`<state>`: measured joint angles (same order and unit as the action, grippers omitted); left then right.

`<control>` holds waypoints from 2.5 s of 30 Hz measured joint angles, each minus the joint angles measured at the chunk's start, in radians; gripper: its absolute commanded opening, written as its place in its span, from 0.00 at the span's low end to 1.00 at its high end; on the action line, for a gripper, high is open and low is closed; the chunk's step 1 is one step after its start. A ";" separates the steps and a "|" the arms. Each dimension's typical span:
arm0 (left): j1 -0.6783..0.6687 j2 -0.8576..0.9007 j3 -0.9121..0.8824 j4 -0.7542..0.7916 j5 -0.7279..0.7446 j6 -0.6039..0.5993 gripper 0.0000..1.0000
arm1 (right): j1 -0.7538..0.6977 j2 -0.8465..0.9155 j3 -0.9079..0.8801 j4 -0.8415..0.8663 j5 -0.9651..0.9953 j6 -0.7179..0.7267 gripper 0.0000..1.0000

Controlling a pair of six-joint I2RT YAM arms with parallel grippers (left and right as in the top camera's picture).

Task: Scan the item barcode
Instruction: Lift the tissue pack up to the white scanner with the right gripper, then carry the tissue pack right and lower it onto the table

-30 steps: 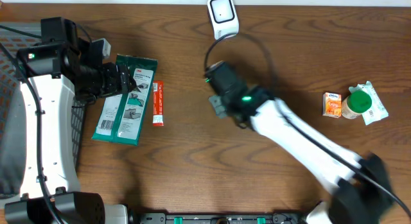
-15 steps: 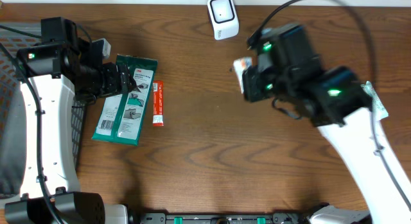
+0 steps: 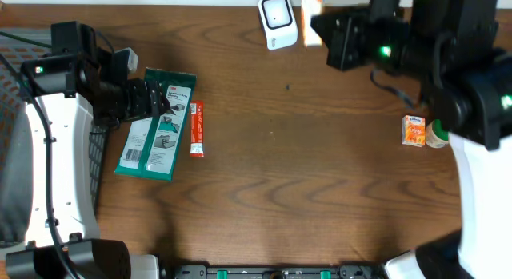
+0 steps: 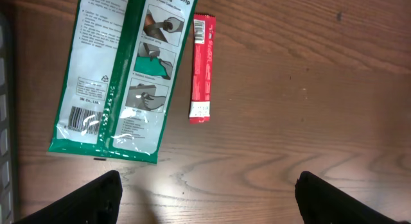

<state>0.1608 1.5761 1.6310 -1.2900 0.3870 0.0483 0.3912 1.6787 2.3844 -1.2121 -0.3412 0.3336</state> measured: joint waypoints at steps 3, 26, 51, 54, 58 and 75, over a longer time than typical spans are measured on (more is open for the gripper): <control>0.000 0.000 0.000 0.000 0.000 0.000 0.87 | -0.005 0.073 0.018 0.037 -0.031 0.012 0.01; 0.000 0.000 0.000 0.000 0.000 0.000 0.87 | -0.261 0.804 0.018 0.902 -0.579 0.475 0.01; 0.000 0.000 0.000 0.000 0.000 0.000 0.87 | -0.259 1.008 0.015 1.091 -0.740 0.674 0.02; 0.000 0.000 0.000 0.000 0.000 0.000 0.87 | -0.259 0.938 0.011 0.885 -0.723 0.605 0.01; 0.000 0.000 0.000 0.000 0.000 0.000 0.87 | -0.259 0.755 0.009 0.486 -0.649 0.393 0.01; 0.000 -0.001 0.000 0.000 0.000 0.000 0.87 | -0.258 0.370 -0.044 -0.474 0.029 -0.249 0.01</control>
<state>0.1608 1.5753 1.6310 -1.2903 0.3874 0.0483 0.1329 2.0491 2.3405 -1.6859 -0.3119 0.0849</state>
